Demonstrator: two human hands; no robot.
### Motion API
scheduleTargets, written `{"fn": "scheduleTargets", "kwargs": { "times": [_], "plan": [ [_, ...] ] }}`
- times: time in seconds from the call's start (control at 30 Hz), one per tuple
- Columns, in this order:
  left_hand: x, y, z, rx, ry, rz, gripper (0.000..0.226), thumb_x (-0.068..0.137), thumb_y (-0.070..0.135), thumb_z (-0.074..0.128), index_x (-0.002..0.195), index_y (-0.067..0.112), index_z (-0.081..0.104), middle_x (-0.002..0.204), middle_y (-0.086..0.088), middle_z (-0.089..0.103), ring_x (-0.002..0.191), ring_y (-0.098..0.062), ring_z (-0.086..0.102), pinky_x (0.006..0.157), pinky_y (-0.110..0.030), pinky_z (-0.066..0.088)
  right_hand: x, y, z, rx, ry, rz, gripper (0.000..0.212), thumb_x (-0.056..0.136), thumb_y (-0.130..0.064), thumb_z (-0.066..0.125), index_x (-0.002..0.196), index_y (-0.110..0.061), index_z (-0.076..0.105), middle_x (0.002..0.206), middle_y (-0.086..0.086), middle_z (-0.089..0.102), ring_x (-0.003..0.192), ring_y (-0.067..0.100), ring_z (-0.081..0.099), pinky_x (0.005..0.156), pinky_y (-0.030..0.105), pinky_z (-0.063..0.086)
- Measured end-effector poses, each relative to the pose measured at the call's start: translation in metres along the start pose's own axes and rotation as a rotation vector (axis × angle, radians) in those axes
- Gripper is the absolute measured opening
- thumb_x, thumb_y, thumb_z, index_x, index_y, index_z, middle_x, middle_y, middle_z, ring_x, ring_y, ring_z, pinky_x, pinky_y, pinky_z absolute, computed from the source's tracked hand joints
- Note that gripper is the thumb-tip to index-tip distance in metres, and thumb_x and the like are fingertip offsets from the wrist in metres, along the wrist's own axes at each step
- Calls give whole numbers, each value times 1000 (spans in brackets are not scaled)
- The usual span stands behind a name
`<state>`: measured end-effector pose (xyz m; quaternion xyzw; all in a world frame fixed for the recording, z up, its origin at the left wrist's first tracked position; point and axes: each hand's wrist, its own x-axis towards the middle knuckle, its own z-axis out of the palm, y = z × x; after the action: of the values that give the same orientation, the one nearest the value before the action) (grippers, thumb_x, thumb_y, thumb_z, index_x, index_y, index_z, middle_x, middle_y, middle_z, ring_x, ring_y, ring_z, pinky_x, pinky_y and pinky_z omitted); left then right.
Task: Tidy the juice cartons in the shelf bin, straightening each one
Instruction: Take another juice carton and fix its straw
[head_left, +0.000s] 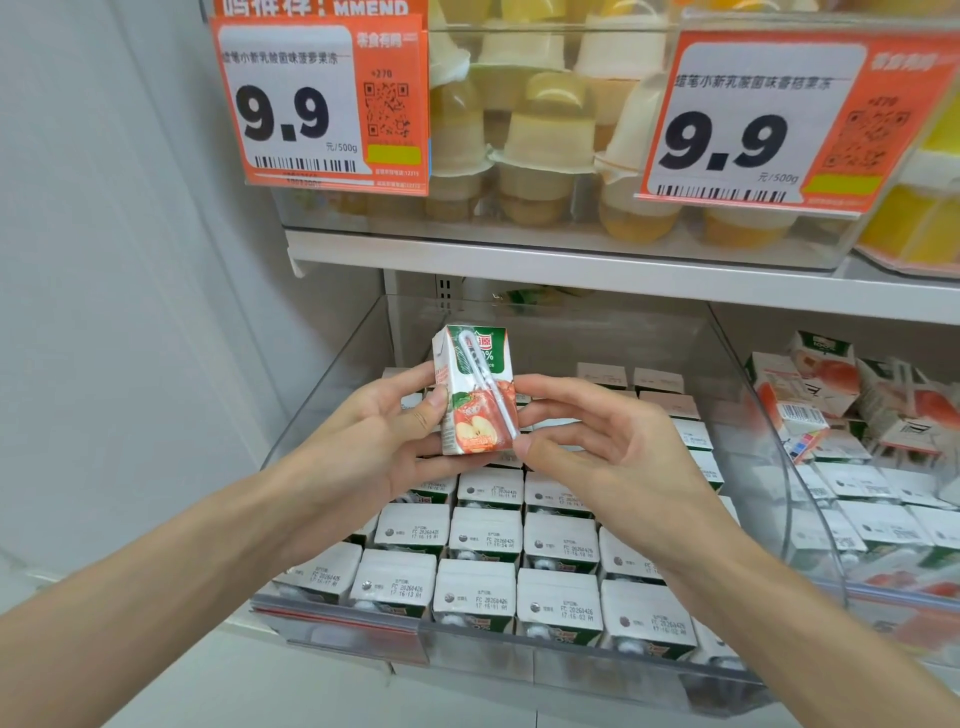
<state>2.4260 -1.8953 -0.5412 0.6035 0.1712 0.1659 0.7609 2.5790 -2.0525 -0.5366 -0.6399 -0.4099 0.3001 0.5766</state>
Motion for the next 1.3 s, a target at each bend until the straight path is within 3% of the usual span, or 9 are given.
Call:
{"fn": "scheduleTargets", "kwargs": {
  "times": [0.13, 0.4, 0.97, 1.17, 1.3],
  "plan": [
    [0, 0, 0, 31, 34, 2, 46, 105, 20, 56, 150, 20, 53, 132, -16, 73, 125, -33, 70, 108, -40, 54, 0, -1, 0, -21, 7, 21, 37, 98, -13, 73, 121, -42, 74, 108, -18, 77, 98, 0, 74, 86, 23, 60],
    [0, -1, -2, -2, -12, -7, 40, 108, 18, 48, 146, 15, 58, 136, -13, 72, 127, -31, 69, 111, -41, 52, -1, -2, 0, -23, -7, 21, 36, 97, -14, 74, 119, -43, 75, 110, -16, 77, 100, 1, 74, 89, 25, 62],
    [-2, 2, 2, -22, 9, -26, 42, 106, 18, 49, 146, 12, 58, 136, -12, 72, 126, -32, 69, 107, -40, 55, -1, -3, 0, -41, 5, 32, 33, 97, -16, 74, 116, -43, 76, 108, -16, 77, 99, 2, 74, 91, 30, 61],
    [-3, 2, 7, 62, 48, -21, 44, 97, 28, 64, 139, 14, 64, 127, -12, 76, 121, -28, 72, 105, -38, 57, -1, -3, 2, -31, -20, 15, 25, 97, -46, 67, 120, -42, 75, 113, -22, 77, 105, -6, 71, 93, 26, 55],
    [-3, 3, 10, 42, 132, -37, 54, 88, 30, 70, 136, 8, 60, 121, -13, 78, 115, -30, 75, 94, -40, 63, -1, -3, 1, -41, -15, 6, 26, 94, -50, 69, 118, -44, 76, 117, -24, 75, 110, -4, 70, 97, 30, 56]
  ]
}}
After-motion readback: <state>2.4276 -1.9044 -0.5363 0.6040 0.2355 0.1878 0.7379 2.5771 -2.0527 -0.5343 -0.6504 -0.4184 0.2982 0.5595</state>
